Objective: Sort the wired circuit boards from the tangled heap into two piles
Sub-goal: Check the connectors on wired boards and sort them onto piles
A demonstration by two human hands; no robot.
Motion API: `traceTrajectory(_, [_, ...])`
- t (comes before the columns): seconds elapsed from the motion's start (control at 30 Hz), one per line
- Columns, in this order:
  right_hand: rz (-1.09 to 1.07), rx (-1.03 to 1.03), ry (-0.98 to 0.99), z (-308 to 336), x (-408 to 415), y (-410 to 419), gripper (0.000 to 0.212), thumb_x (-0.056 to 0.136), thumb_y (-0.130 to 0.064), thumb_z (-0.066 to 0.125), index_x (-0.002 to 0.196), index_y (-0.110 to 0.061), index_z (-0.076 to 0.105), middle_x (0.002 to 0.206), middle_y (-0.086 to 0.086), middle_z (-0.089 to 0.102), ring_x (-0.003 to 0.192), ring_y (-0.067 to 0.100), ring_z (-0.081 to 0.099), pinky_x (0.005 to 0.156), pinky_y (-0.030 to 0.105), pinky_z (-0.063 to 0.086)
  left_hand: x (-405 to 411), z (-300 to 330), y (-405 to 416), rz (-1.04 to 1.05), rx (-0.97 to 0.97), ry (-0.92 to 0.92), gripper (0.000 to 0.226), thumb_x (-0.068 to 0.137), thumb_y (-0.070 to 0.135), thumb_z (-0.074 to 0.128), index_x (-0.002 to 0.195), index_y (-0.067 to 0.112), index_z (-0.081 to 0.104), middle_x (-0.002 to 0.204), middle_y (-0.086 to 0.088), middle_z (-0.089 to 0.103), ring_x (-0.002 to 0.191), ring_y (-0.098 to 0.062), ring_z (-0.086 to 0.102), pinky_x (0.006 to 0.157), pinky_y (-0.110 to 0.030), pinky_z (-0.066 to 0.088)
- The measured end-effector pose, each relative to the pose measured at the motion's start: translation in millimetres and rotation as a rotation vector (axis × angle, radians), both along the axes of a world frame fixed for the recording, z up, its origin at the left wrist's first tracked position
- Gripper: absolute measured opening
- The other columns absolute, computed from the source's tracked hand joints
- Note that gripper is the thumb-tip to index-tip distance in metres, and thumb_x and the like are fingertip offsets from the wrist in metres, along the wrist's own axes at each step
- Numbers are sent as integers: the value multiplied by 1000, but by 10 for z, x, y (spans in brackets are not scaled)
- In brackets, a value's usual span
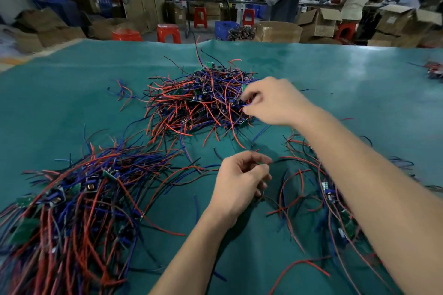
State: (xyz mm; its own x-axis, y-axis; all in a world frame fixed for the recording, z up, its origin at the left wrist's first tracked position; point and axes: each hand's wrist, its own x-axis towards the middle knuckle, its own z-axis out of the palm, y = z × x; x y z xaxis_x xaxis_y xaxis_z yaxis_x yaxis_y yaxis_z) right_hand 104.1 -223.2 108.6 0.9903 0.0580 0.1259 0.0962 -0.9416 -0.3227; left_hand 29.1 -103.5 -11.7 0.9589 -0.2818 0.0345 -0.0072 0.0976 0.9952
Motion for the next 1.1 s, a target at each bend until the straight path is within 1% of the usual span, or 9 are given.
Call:
traceTrajectory(0.07, [-38,53,93,-158,274,172,44,93,-28,67,136,-33,60,119,11,69,89,29,74,86,39,61,1,7,3,1,-8,1,15,90,-3,57,96,3,69,66,-4,64,49,-9,52,45,-18,41])
traceTrajectory(0.17, [-111,413,224,-342,421,267,51,95,-18,69,144,-22,55,118,15,67,83,30,76,64,39,63,3,10,12,-1,-18,5,15,91,-3,56,95,2,69,66,-5,64,49,-9,52,45,-18,42])
traceTrajectory(0.33, [-209,723,-15,-356,342,113,12,95,-11,64,100,-20,71,91,11,74,63,21,72,50,28,53,12,6,8,-7,-46,39,14,93,-2,56,97,1,68,65,-4,64,50,-9,52,45,-19,42])
traceTrajectory(0.47, [-209,1059,-80,-286,128,-123,19,96,-4,63,77,-8,67,80,16,68,51,13,63,44,19,51,18,2,-2,9,-46,48,15,93,-2,54,97,2,68,66,-4,64,50,-10,52,44,-20,42])
traceTrajectory(0.6, [-206,866,45,-359,57,-109,9,91,-5,70,95,-13,72,81,10,69,59,18,64,50,25,54,5,18,-11,35,-58,65,15,92,-4,53,96,2,66,65,-6,62,48,-11,50,42,-21,40])
traceTrajectory(0.67, [-163,703,162,-434,95,1,31,91,-11,73,118,-26,68,90,6,70,67,21,66,56,31,58,-3,19,-12,35,-53,61,16,90,-5,53,94,3,67,65,-5,62,48,-11,50,42,-20,41])
traceTrajectory(0.77, [-108,858,269,-525,222,187,49,94,-8,71,137,-29,57,104,8,66,77,27,66,61,35,61,-5,17,0,31,-44,64,17,90,-3,53,93,5,68,65,-5,63,49,-13,49,43,-21,40])
traceTrajectory(0.9, [-229,1037,91,-575,362,244,23,93,1,68,114,-9,71,95,14,72,67,23,66,57,29,56,-1,17,12,26,-50,71,18,89,-4,53,93,5,68,65,-4,63,49,-13,49,44,-21,41])
traceTrajectory(1.1, [-280,1160,-151,-313,69,-72,12,93,-6,69,82,-12,70,78,12,68,54,16,63,47,23,51,0,22,6,46,-59,78,19,89,-6,53,92,5,68,66,-5,63,48,-13,49,43,-21,43])
